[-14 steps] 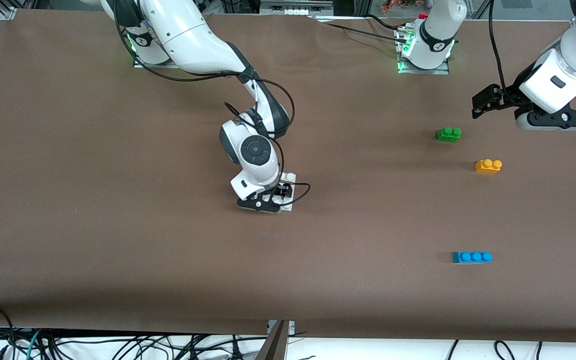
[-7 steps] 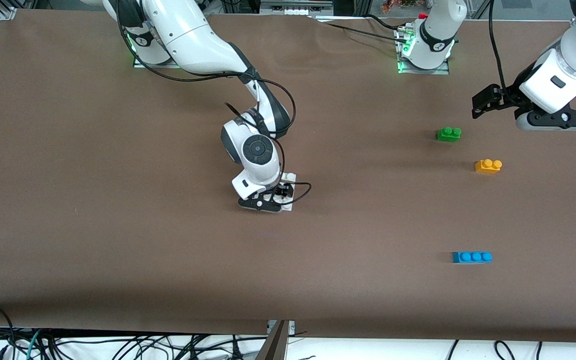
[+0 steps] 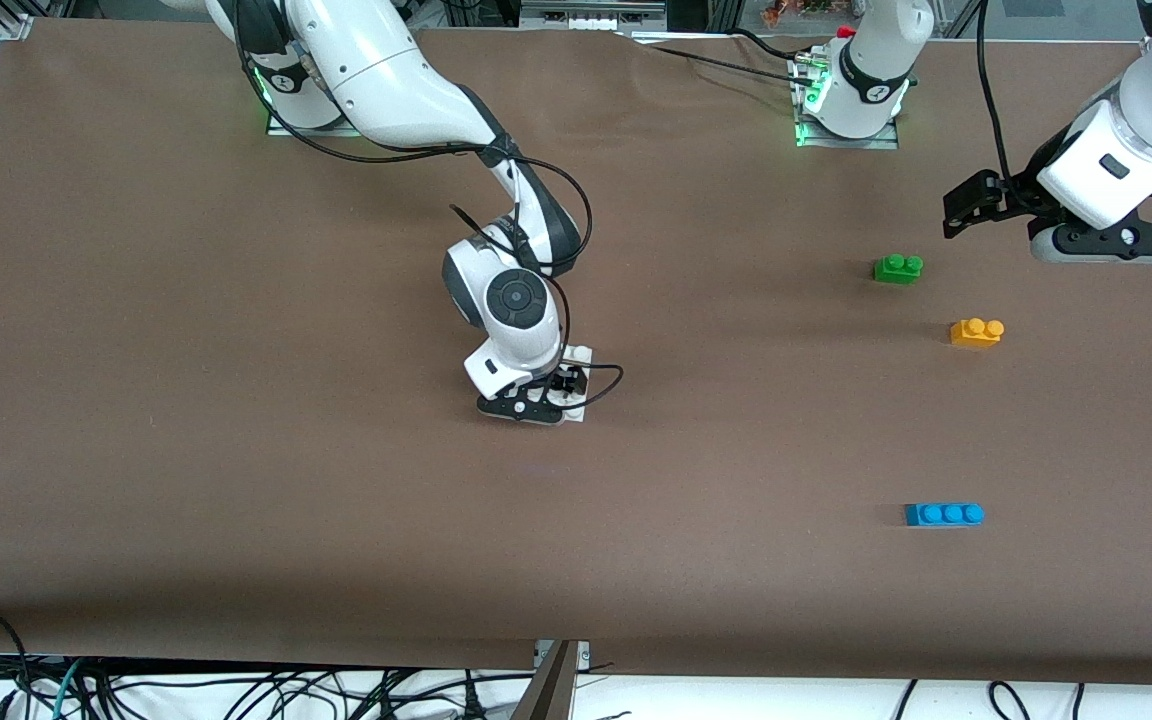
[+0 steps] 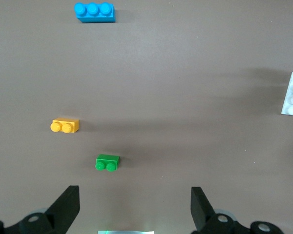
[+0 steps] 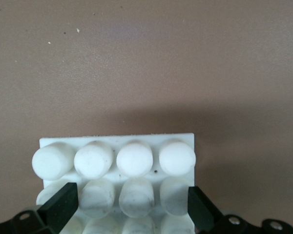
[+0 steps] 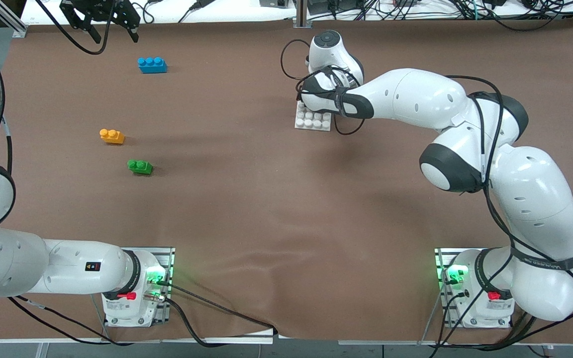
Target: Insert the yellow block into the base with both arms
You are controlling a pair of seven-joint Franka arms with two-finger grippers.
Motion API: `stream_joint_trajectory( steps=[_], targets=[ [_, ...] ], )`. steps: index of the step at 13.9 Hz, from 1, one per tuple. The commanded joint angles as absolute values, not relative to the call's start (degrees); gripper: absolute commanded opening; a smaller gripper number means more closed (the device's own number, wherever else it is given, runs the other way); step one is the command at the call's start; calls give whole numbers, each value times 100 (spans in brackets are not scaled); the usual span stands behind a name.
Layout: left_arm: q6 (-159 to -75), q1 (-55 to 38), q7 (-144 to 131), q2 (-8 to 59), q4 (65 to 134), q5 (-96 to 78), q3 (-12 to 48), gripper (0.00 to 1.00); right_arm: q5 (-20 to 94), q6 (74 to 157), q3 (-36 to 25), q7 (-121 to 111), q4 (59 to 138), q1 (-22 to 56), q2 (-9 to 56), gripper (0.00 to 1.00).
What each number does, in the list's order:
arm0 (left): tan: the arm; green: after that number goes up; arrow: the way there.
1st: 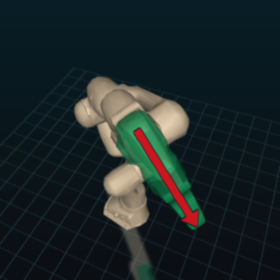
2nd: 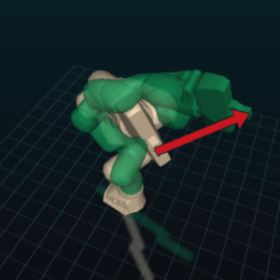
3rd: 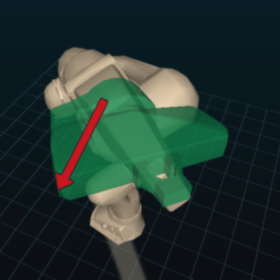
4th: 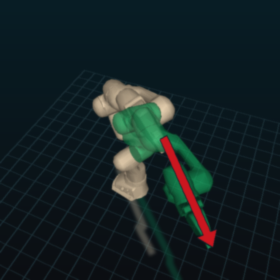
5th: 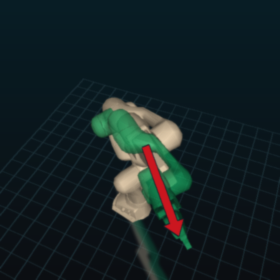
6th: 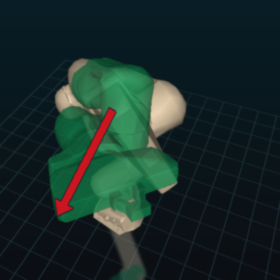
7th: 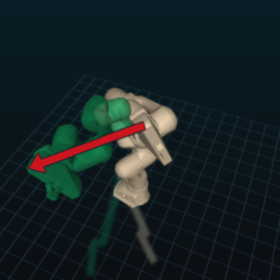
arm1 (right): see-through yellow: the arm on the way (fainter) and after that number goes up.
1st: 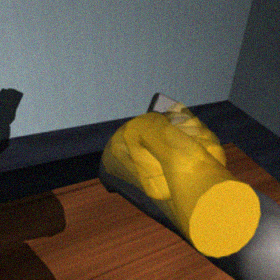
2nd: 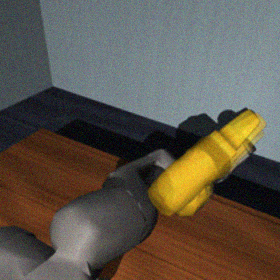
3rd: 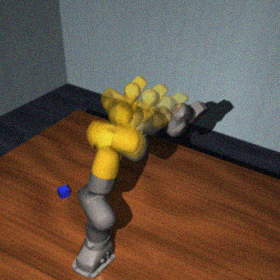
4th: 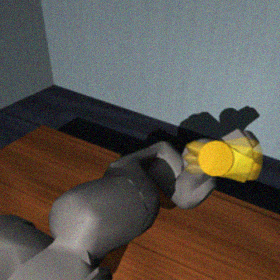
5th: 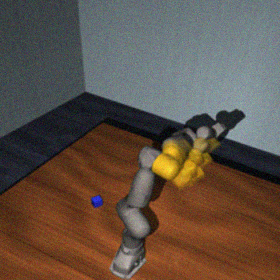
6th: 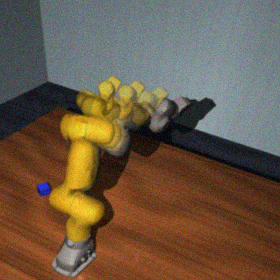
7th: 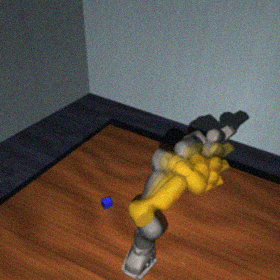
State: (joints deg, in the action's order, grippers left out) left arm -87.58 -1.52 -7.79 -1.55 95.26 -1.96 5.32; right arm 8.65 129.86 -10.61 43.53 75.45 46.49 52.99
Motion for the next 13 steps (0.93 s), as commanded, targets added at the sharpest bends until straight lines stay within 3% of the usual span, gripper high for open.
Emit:
stream_joint_trajectory(
  steps=[1,13],
  targets=[
    [-8657,-141,-773,-70,9360,-105,554,100,940,13088,-1011,4342,7427,4720,5405,100],
    [-8683,-132,-765,-44,9378,-88,527,100,941,12472,-1546,3745,7418,4702,4773,100]
  ],
)
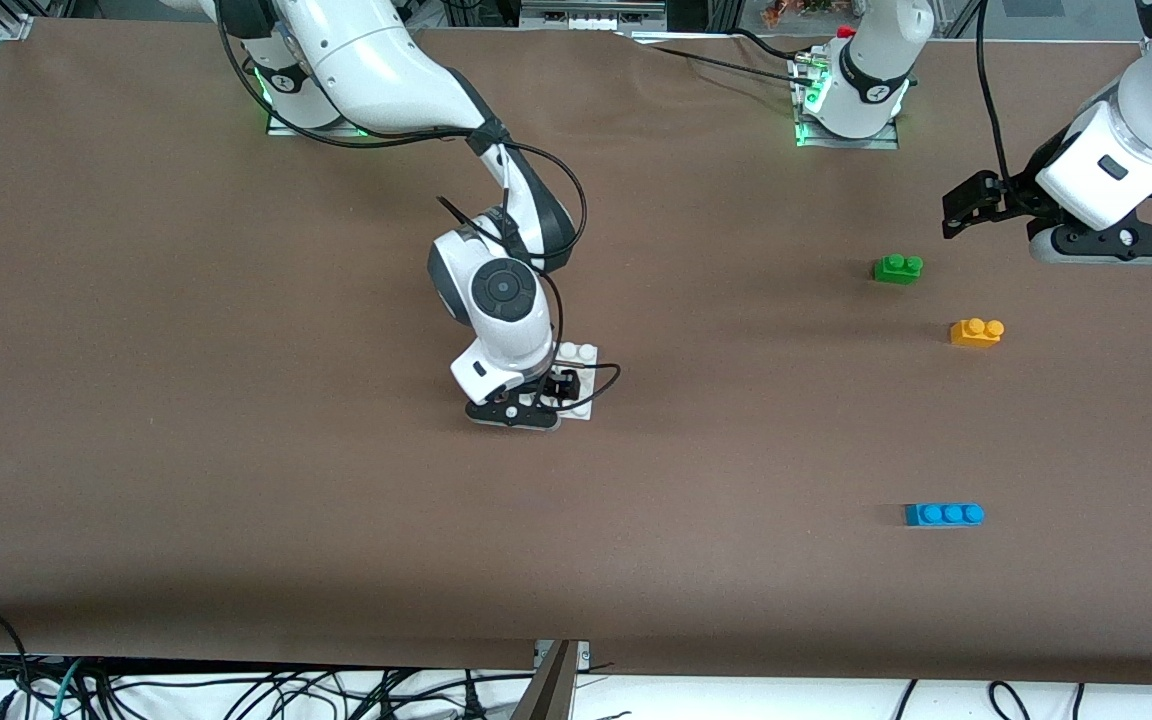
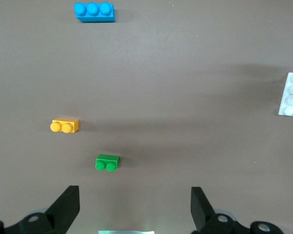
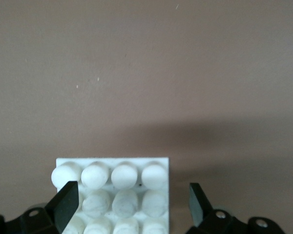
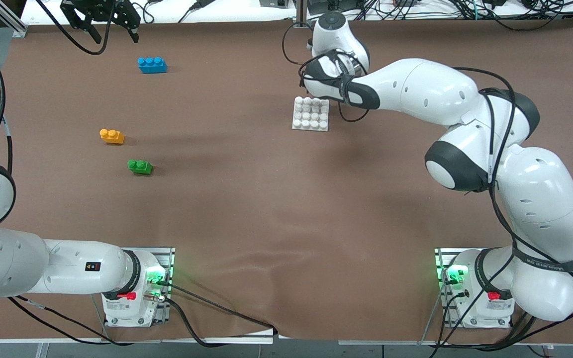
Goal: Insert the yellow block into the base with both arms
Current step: 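Withdraw the right gripper while the left gripper reaches the yellow block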
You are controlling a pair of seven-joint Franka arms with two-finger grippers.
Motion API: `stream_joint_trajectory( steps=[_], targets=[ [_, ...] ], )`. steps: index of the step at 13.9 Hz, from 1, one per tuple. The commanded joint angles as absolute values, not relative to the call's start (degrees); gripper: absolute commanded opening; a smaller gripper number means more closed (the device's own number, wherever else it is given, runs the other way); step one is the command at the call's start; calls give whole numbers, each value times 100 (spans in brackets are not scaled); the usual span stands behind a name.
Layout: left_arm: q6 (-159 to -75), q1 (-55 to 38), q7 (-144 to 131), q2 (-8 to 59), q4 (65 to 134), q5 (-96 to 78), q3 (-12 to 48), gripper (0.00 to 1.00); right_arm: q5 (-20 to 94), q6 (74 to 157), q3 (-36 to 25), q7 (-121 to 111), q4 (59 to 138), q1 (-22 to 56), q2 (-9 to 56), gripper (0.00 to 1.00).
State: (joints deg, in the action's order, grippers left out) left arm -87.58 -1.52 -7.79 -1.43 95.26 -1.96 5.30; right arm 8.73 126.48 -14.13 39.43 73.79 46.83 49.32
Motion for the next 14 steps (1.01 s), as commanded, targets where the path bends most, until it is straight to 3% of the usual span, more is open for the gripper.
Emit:
stream_joint_trajectory(
  steps=[1,6,10,14],
  targets=[
    [-8684,-80,-756,52,9378,-79,519,100,940,12402,-1669,3579,7418,4702,4659,100],
    [-8762,474,-484,518,9369,157,510,100,1019,12156,-2346,2675,7427,4589,4219,100],
    [-9227,641,243,921,9448,579,501,100,1028,11910,-2399,1462,7436,3957,3947,100],
    [-9982,1431,1239,1405,9623,545,501,100,1037,11409,-2487,493,7462,3394,3342,100]
  ],
)
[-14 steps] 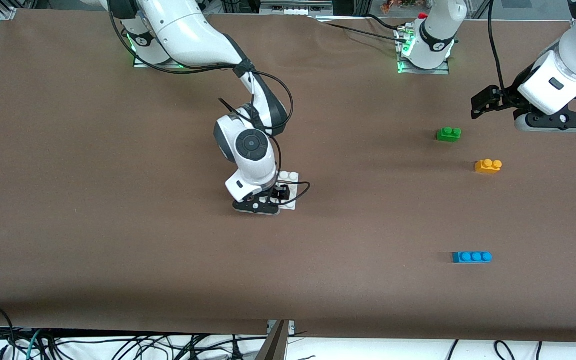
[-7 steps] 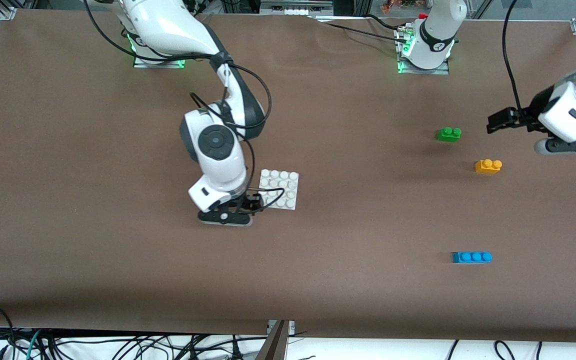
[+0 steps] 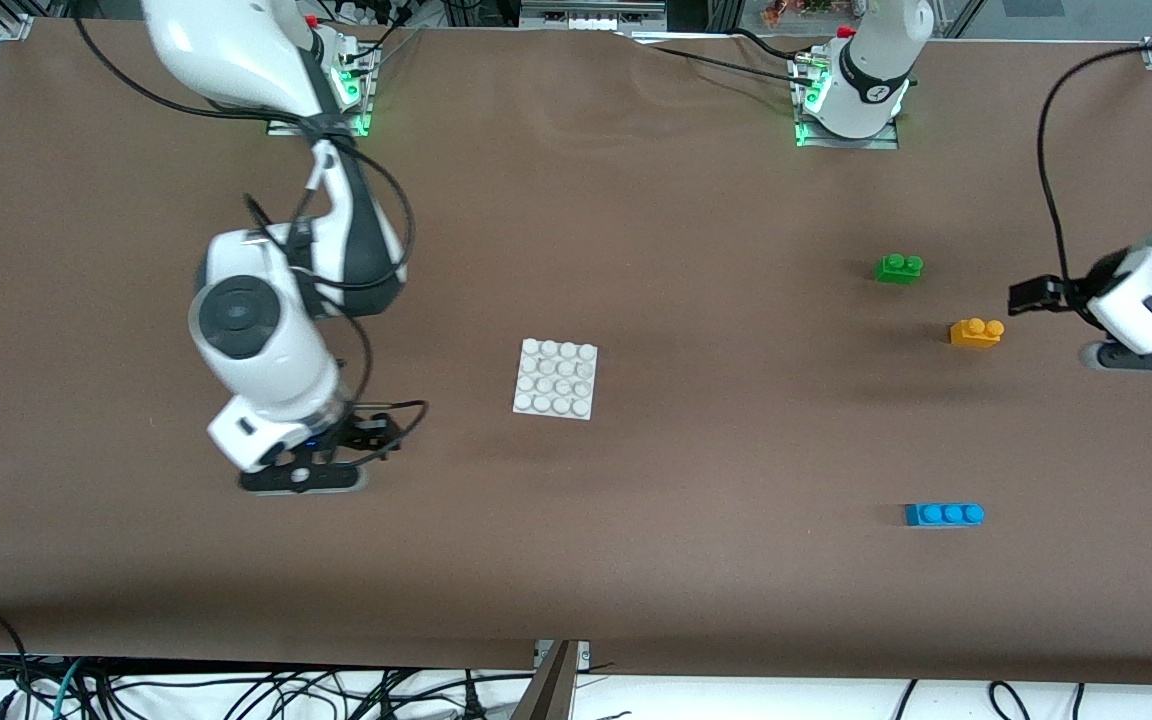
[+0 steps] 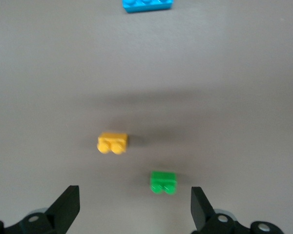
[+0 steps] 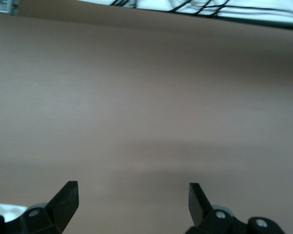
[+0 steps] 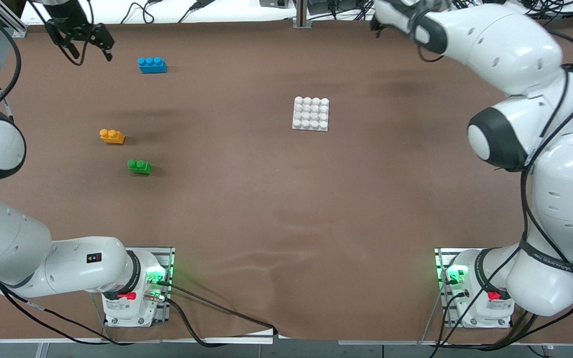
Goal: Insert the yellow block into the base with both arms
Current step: 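Withdraw the right gripper while the left gripper reaches the yellow block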
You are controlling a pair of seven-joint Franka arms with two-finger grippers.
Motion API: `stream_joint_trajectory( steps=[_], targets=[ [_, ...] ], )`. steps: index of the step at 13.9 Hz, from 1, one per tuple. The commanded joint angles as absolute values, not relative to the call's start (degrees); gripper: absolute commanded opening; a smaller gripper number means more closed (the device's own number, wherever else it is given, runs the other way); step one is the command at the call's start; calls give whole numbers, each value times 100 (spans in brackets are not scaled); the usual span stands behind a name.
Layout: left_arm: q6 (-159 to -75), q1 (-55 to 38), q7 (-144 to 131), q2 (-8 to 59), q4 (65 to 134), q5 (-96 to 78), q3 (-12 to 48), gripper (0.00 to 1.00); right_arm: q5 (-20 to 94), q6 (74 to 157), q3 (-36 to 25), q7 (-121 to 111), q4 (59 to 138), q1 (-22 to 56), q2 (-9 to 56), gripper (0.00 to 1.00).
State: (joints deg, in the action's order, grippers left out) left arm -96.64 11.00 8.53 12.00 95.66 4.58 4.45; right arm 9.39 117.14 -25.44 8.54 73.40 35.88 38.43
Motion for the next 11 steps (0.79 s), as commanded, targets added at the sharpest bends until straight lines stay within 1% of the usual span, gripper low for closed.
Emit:
stream_joint_trajectory(
  steps=[1,4,6,7,9,10,11],
  targets=[
    [-10341,1476,1257,1415,9868,571,501,100,1020,11330,-2479,466,7488,3288,3157,100],
    [-11607,1722,1362,1406,10948,589,501,100,958,10961,-2444,396,7488,2867,2604,100],
    [-12293,1915,1895,1415,11511,589,501,100,1010,10688,-2435,133,7558,2498,2191,100],
    [-12644,2020,1951,1415,11827,589,501,100,1019,10679,-2435,106,7628,2339,1988,100],
    [-13688,2144,1960,1415,12634,580,501,100,993,10679,-2382,79,7795,2032,1671,100],
    [-14259,2205,1943,1415,13039,580,501,100,993,10670,-2243,70,7918,1804,1487,100],
    [-14517,2223,1942,1415,13278,580,501,100,967,10670,-2015,79,8067,1515,1277,100]
  ],
)
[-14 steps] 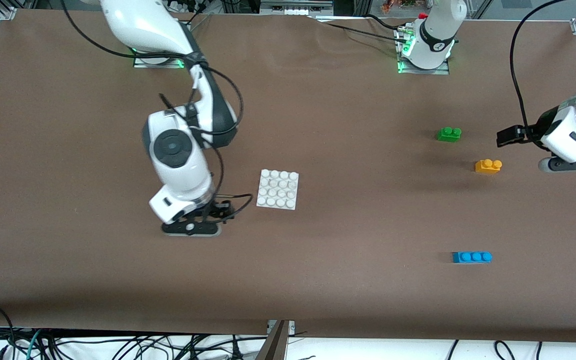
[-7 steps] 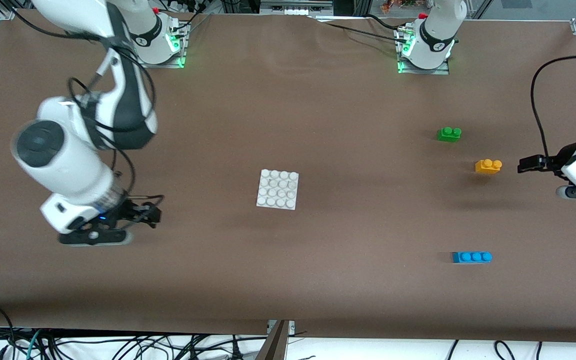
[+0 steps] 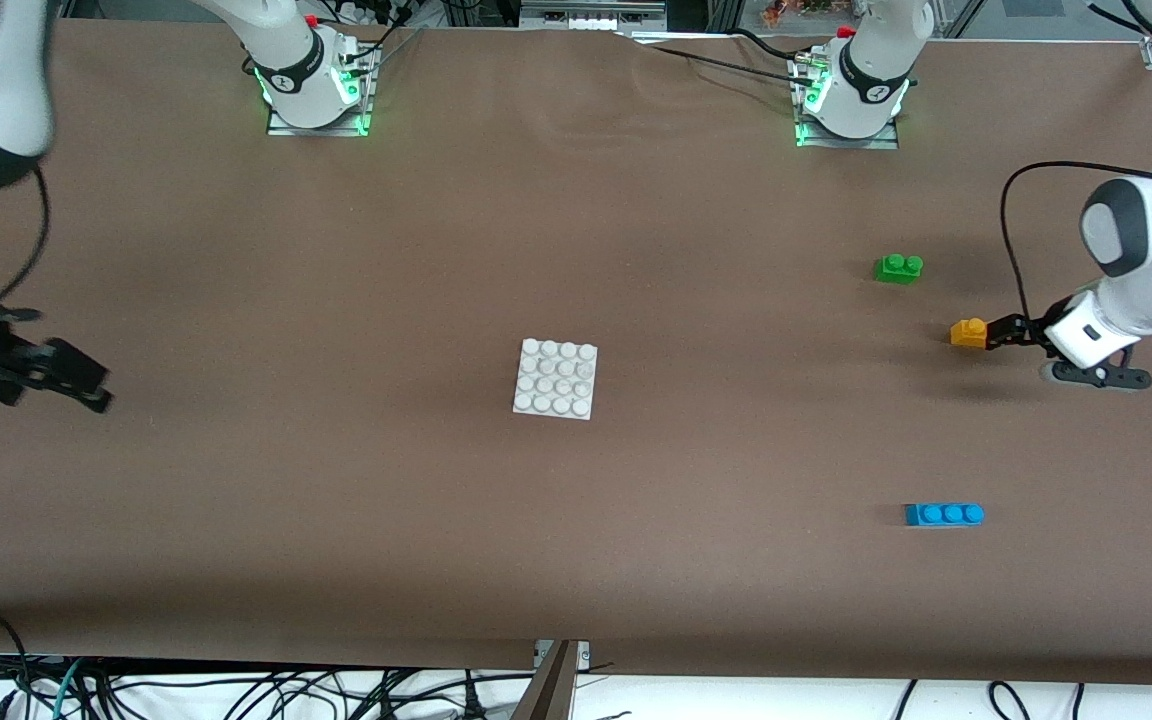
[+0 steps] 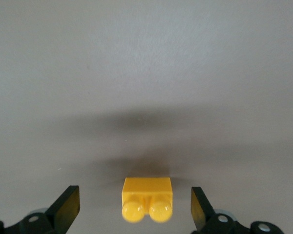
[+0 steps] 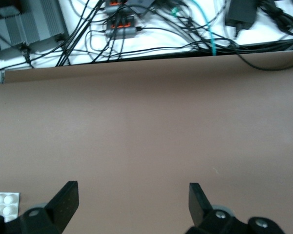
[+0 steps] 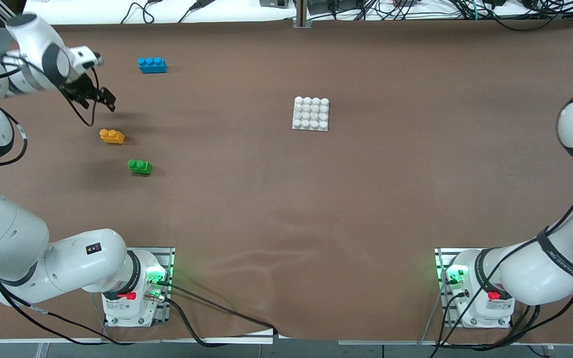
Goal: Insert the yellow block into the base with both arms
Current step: 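Grasp the yellow block with the left gripper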
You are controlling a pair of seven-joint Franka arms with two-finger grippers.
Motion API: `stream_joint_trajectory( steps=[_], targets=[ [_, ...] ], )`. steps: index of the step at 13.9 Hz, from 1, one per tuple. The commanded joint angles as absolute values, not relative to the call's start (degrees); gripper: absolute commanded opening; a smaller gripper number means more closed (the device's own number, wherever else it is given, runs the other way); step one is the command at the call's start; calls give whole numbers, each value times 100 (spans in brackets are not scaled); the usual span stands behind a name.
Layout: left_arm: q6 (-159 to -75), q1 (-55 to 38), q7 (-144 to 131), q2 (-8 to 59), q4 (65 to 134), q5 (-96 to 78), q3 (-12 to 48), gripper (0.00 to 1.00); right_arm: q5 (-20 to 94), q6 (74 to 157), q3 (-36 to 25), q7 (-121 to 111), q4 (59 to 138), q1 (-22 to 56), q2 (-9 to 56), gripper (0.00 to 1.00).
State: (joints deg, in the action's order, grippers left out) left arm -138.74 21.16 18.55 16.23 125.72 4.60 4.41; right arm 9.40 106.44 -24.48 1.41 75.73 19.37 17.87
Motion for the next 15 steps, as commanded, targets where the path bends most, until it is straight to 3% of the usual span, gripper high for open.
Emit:
stream_joint_trajectory(
  steps=[1,4,11,12,13,15],
  targets=[
    [-14546,2232,1942,1415,13341,580,492,100,976,10661,-1813,79,8234,1242,1083,100],
    [-14764,2329,1925,1660,13377,580,492,100,906,10426,-1600,105,8534,906,704,100],
    [-15232,2338,2030,1969,13509,589,492,98,9,10046,-1143,70,8482,773,703,100],
    [-15223,2338,2030,1969,13517,589,483,80,0,9976,-1134,79,8455,773,729,100],
    [-15205,2329,2039,1969,13509,589,475,54,0,9923,-1151,79,8403,817,756,100],
    [-15188,2329,2135,1978,13509,589,483,34,-44,9905,-1143,79,8376,853,765,100]
  ],
)
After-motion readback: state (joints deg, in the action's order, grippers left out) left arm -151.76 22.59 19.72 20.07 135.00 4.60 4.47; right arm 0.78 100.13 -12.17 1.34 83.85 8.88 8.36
